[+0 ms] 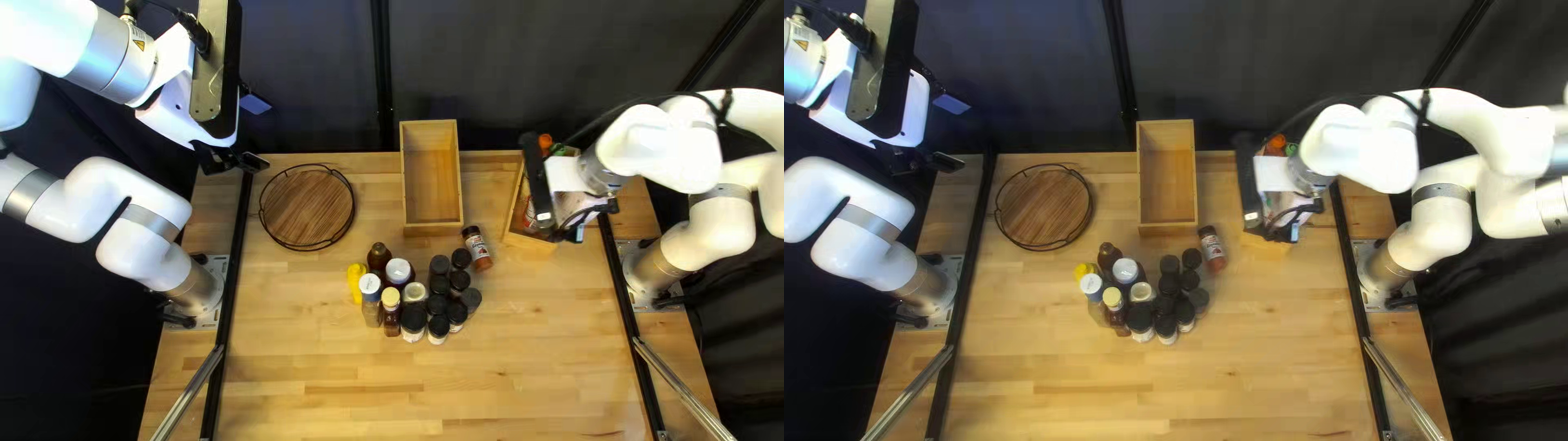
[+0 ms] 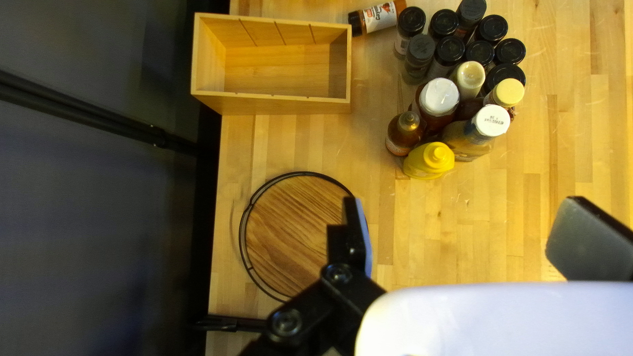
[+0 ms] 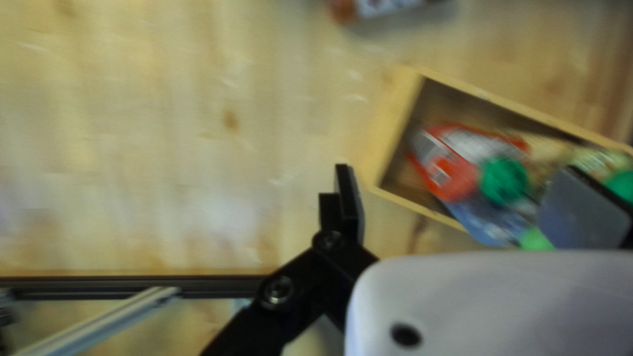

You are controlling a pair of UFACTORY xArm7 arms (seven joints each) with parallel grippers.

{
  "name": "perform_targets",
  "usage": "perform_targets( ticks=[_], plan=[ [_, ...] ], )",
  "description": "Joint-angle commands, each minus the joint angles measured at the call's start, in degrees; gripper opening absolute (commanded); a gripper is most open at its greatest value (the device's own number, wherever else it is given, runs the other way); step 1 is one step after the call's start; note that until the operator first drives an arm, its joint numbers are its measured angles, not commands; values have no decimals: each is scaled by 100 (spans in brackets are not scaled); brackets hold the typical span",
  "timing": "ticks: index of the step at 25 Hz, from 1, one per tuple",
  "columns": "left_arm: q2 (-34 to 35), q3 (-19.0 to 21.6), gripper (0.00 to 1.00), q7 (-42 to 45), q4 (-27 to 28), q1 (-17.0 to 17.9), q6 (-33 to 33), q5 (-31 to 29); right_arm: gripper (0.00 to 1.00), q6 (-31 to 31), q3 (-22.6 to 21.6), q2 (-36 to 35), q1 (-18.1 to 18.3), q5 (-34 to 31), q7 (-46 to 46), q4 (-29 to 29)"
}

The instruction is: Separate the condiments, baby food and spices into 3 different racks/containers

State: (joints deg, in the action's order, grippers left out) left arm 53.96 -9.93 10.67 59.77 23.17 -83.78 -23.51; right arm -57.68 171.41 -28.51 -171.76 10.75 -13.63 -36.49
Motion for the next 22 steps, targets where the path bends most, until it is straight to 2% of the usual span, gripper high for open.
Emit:
perform_targets(
  ticks=[1,3,5,10,15,22],
  plan=[
    [0,0,100,0,0,0,0,0,100,543,-466,640,-204,108,498,-274],
    [0,0,100,0,0,0,0,0,100,778,-689,881,-215,6,881,-349],
    [0,0,100,0,0,0,0,0,100,1093,-1054,1323,-174,-355,1643,-514],
    [0,0,100,0,0,0,0,0,100,1264,-1534,1988,-132,-1286,3108,-785],
    [0,0,100,0,0,0,0,0,100,1507,-1597,2384,-134,-1718,3690,-700],
    [0,0,100,0,0,0,0,0,100,2053,-1491,2490,-14,-1906,3763,-304]
  ],
)
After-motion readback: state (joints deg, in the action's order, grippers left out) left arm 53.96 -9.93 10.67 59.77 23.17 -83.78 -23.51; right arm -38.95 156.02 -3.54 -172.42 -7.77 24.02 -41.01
